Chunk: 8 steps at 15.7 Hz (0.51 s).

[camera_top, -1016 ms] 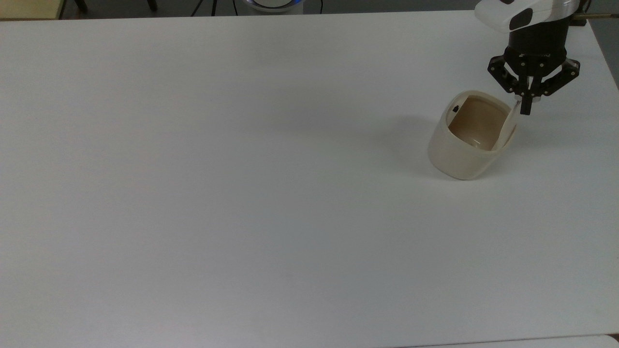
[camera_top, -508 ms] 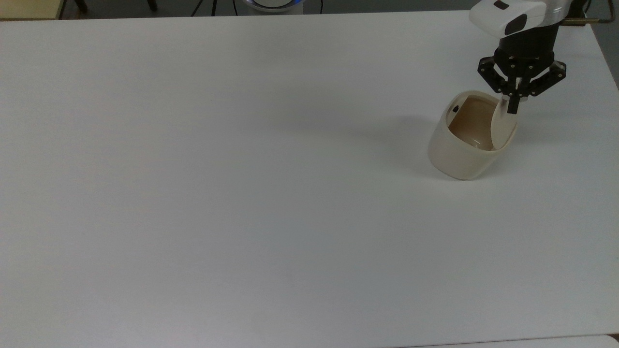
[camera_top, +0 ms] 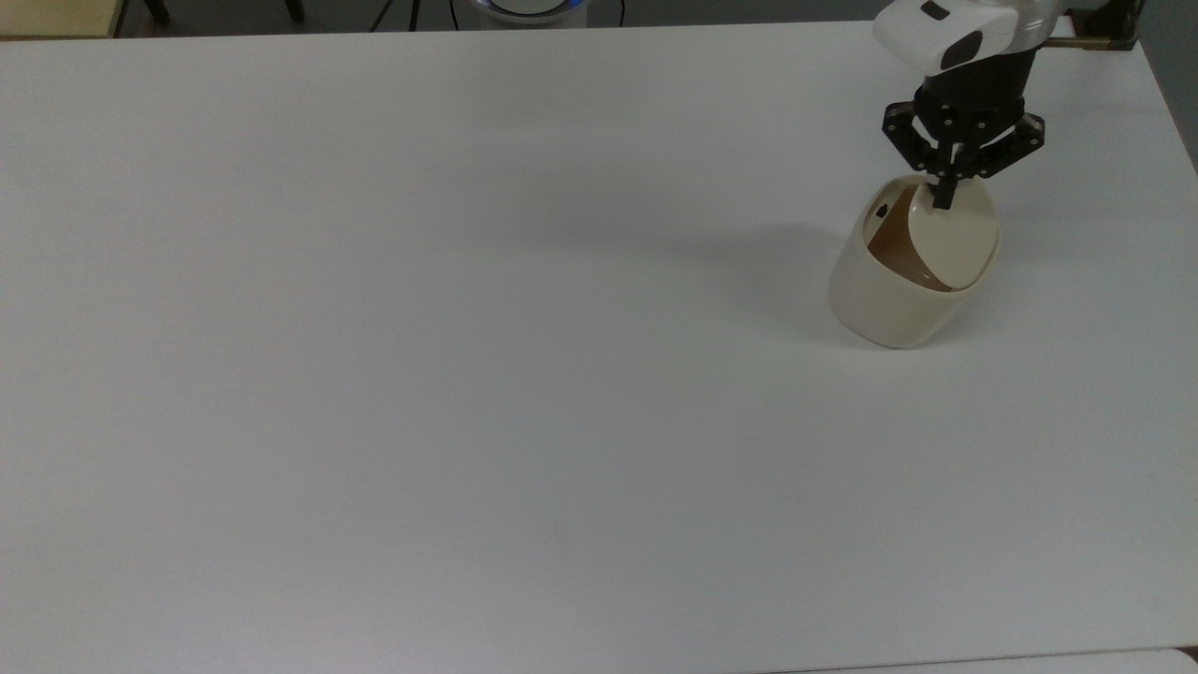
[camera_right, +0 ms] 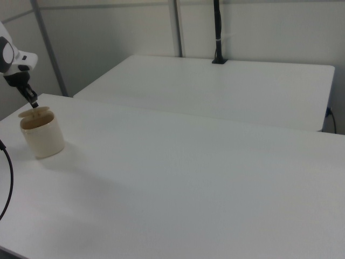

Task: Close the trash bin
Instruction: 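Push the lid down over the bin opening with the gripper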

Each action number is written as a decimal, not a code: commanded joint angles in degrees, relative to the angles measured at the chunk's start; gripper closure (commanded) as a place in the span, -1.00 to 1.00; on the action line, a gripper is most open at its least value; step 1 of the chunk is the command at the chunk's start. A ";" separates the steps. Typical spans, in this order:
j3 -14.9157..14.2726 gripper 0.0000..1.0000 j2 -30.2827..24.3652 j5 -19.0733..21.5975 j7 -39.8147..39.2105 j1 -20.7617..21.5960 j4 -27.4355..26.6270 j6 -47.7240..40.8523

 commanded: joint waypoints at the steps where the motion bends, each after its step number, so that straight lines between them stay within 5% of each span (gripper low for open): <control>1: 0.44 1.00 -2.08 -0.73 -2.08 -0.94 -4.25 -0.82; 8: 0.53 1.00 -1.38 -0.99 -3.31 -0.76 -6.62 -0.82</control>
